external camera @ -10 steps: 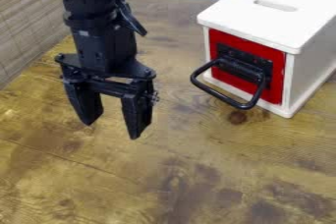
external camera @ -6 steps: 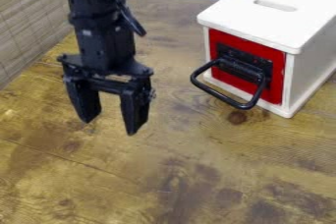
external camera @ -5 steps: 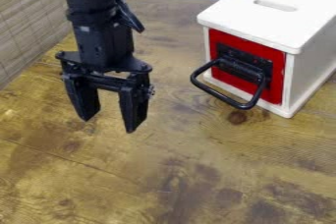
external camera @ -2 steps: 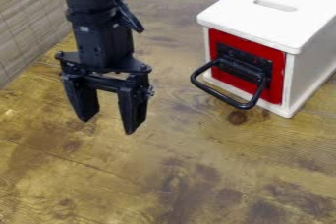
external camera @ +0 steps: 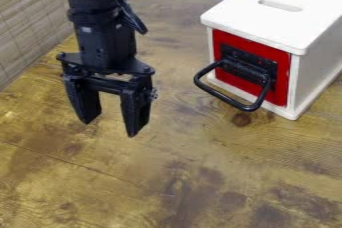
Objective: Close the drawer
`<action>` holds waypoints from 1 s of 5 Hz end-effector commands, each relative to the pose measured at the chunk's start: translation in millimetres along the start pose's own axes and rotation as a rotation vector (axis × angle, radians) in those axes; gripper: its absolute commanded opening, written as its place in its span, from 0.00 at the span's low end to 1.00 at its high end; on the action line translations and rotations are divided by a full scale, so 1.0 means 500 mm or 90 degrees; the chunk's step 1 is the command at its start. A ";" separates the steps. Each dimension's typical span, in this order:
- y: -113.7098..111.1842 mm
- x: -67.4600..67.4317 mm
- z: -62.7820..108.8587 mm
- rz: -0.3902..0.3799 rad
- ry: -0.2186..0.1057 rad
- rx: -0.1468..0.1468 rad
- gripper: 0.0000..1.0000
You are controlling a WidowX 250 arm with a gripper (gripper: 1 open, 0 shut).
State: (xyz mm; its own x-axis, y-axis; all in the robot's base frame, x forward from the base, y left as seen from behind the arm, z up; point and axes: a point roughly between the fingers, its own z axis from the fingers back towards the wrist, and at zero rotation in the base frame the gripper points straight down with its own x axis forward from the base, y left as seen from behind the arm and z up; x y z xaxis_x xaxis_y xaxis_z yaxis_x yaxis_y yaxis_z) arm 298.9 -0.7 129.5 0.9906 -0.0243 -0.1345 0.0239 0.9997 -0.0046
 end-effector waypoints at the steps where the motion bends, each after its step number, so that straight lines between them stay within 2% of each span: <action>1: -0.011 0.002 0.028 -0.016 -0.031 0.007 1.00; 3: -0.013 -0.002 0.018 -0.020 -0.022 -0.008 1.00; 5: -0.005 -0.001 0.015 -0.006 -0.022 -0.013 1.00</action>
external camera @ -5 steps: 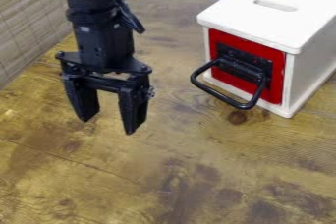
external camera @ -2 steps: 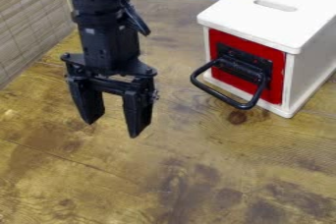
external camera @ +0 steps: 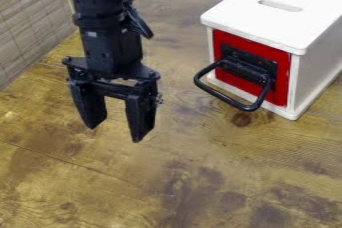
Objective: Close the drawer
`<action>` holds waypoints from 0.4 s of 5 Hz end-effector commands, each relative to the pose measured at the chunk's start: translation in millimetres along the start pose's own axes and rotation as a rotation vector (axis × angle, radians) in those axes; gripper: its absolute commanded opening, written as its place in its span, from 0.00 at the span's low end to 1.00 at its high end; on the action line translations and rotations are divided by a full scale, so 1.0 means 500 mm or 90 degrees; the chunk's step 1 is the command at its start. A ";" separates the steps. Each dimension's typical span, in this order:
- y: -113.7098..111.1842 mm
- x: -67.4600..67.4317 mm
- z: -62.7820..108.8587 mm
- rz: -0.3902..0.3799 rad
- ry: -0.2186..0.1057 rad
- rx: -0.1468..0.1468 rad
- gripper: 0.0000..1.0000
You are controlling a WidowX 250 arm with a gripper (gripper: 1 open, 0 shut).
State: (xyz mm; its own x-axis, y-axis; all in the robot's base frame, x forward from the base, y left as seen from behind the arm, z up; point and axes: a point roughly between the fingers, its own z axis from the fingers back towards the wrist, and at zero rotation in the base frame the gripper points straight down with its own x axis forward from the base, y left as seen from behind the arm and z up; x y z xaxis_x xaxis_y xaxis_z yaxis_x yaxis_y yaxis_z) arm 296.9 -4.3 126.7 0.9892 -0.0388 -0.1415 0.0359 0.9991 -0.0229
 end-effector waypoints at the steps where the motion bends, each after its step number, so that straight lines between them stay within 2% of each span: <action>1: 0.009 0.004 0.021 0.014 -0.027 -0.005 1.00; 2: 0.016 0.007 0.019 0.022 -0.026 -0.006 1.00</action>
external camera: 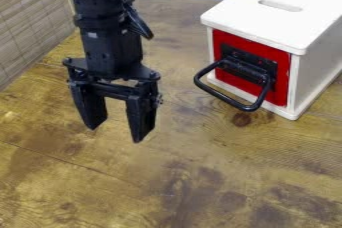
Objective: Close the drawer
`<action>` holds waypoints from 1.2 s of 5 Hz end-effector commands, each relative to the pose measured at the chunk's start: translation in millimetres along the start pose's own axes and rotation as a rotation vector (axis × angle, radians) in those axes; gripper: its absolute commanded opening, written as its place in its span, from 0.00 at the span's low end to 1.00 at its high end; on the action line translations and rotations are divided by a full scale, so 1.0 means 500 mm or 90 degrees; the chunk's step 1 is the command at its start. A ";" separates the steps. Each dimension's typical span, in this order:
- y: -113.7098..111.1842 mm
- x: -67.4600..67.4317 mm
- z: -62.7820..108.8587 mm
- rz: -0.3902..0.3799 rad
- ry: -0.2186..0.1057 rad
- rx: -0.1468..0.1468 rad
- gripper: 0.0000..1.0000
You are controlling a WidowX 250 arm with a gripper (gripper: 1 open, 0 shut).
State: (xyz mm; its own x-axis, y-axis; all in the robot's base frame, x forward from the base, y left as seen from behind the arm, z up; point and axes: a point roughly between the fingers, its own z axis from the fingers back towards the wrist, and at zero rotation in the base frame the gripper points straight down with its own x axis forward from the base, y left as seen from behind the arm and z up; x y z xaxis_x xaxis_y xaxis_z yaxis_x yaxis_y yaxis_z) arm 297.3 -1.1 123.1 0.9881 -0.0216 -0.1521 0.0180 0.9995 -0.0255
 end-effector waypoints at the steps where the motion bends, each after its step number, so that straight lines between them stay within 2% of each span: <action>1: 0.015 0.007 0.027 0.017 -0.034 -0.005 1.00; 3: 0.009 0.005 0.050 0.003 -0.044 -0.009 1.00; 5: -0.001 0.015 0.020 0.005 -0.015 -0.010 1.00; 6: -0.019 0.039 0.017 0.000 -0.014 -0.010 1.00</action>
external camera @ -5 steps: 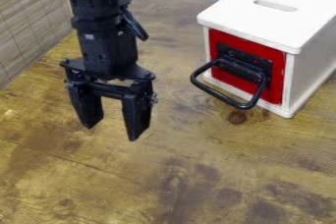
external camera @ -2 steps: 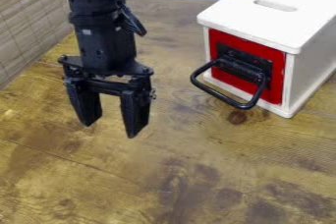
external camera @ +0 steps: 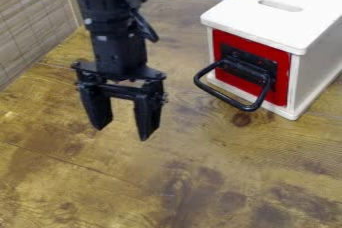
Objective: Close the drawer
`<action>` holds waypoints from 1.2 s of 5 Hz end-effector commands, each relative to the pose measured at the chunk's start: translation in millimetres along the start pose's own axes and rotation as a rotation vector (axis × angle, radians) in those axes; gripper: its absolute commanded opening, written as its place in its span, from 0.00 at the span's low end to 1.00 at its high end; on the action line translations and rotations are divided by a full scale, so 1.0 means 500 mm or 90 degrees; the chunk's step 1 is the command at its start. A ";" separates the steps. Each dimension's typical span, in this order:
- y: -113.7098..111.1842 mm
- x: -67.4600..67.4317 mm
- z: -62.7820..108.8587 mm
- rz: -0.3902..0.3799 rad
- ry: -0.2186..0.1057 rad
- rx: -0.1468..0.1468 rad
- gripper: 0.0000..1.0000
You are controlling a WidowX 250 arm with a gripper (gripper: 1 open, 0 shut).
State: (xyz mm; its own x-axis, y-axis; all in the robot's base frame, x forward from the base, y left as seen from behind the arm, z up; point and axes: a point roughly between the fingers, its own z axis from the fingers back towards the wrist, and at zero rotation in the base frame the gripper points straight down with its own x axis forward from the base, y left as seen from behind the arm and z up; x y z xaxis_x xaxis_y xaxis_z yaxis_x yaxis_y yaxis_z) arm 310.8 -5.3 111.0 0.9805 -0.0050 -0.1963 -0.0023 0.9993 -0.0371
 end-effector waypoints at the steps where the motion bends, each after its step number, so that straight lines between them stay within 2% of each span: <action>1: -0.020 0.015 0.027 -0.013 -0.032 -0.001 1.00; 2: -0.023 0.019 0.013 -0.011 -0.018 -0.001 1.00; 4: -0.042 0.054 0.010 -0.022 -0.014 0.003 1.00; 6: -0.060 0.085 0.009 -0.036 -0.017 0.013 1.00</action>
State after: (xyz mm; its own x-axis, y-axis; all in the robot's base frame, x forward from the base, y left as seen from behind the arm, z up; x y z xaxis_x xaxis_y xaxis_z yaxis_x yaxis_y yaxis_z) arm 346.6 -29.5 89.3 0.9715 -0.0413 -0.2333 0.0349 0.9989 -0.0315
